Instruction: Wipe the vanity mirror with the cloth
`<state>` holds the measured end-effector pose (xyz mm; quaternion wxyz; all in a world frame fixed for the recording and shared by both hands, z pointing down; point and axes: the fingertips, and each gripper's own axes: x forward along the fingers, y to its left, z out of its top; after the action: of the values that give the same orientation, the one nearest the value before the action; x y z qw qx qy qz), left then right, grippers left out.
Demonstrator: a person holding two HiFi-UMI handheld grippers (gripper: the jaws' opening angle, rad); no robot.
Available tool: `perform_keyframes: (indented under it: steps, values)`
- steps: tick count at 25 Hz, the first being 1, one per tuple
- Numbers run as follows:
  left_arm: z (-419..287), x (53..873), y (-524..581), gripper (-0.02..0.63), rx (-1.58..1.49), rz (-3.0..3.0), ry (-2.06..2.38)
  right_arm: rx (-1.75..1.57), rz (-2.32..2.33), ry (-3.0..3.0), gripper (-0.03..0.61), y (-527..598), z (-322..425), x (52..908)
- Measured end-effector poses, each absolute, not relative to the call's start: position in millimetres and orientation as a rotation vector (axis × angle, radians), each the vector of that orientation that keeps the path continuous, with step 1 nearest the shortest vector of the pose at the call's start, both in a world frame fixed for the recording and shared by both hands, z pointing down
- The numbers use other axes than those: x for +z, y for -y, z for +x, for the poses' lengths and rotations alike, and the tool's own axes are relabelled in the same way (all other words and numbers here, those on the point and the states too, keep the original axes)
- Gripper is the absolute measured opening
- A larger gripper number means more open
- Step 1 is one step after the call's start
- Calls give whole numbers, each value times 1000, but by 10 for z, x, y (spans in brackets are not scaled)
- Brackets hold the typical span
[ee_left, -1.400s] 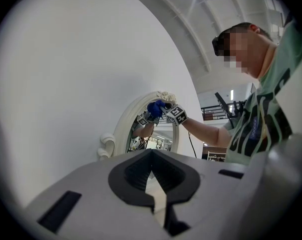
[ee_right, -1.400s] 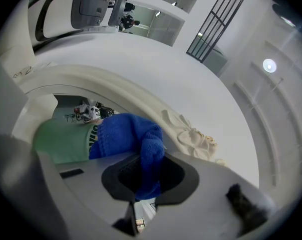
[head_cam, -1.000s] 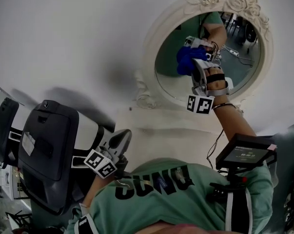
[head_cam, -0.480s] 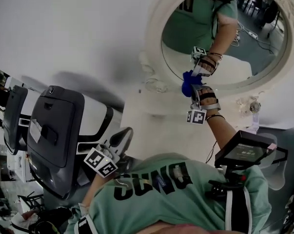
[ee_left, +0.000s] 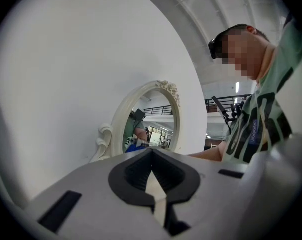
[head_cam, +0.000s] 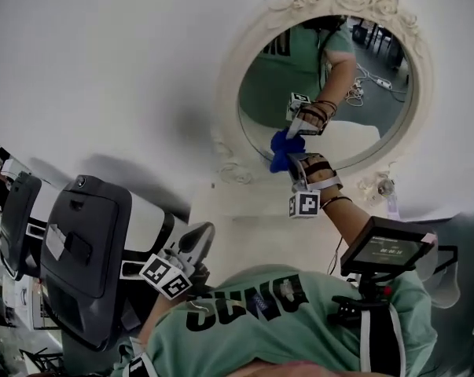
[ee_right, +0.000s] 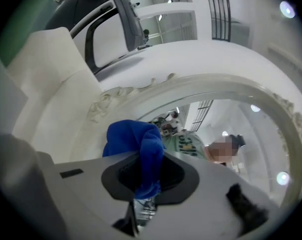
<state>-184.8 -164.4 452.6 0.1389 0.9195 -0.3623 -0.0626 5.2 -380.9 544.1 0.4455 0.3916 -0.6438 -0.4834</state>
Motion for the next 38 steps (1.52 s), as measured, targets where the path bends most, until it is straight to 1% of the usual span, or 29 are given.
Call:
perform_keyframes:
  steps: [6,8,11,13,21,28,31,34,38]
  values:
    - [-1748,4341,1753,9,-269,2725,1000,-1513,1293,1455,49,3782,360,2969]
    - [-1753,4336,1806,9,-291,2736,991,-1573,1390,1374,49,3809,490,2280]
    - [-1749,4316,1865,9,-315,2746,982,-1612,1483,1261,49,3868,669,1572]
    - [-1735,4289,1859,9,-325,2751,976,-1608,1499,1227,49,3878,755,1313]
    - [-1828,4349,1953,9,-314,2734,984,-1589,1470,1227,48,3986,729,1347]
    - [-1710,4304,1901,9,-302,2737,970,-1624,1476,1187,48,3957,780,1443]
    - [-1691,4388,1937,9,-286,2722,977,-1611,1451,1211,48,4013,790,1798]
    - [-1673,4561,2037,9,-255,2701,992,-1571,1416,1278,48,4157,787,2431]
    - [-1584,4578,1838,9,-202,2670,978,-1514,1359,1332,48,4001,802,3102]
